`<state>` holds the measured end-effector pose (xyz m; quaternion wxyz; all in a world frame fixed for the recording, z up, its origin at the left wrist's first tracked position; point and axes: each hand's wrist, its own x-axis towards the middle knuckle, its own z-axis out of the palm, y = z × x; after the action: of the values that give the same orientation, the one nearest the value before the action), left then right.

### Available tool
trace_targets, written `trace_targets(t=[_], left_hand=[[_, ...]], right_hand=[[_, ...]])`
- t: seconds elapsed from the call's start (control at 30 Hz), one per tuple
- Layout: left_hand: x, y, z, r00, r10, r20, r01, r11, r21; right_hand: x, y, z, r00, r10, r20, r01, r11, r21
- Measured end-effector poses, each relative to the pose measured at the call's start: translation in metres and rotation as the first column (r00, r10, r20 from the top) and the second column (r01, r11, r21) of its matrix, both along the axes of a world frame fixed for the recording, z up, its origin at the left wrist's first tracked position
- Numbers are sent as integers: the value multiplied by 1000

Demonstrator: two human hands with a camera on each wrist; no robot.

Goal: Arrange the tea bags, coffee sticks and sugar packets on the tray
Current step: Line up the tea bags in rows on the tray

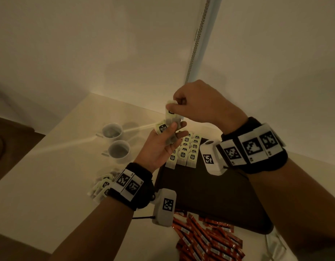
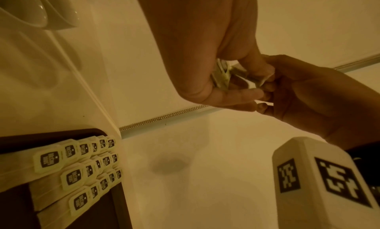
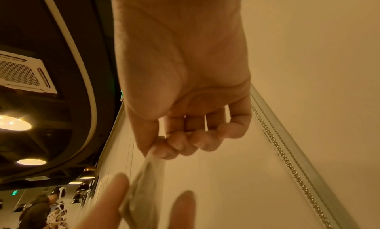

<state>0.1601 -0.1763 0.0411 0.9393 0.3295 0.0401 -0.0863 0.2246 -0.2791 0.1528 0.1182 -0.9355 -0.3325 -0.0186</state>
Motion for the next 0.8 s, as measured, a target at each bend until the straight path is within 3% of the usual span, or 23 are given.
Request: trace_targets(t=[0.37,0.6,0.8], left_hand=[[-1,2,-1,998,65,-2,-65,998,12],[4,4,-7,988,148,54,-154,978,138],[4,-3,-10,987,148,67,-155,981,119]], right_hand=[[3,-9,-9,993,-11,-117,33,983,181],[8,-24,-30,941,-8,-339,175,867,467],[9,-29,-38,941,35,-337,158,834,528]])
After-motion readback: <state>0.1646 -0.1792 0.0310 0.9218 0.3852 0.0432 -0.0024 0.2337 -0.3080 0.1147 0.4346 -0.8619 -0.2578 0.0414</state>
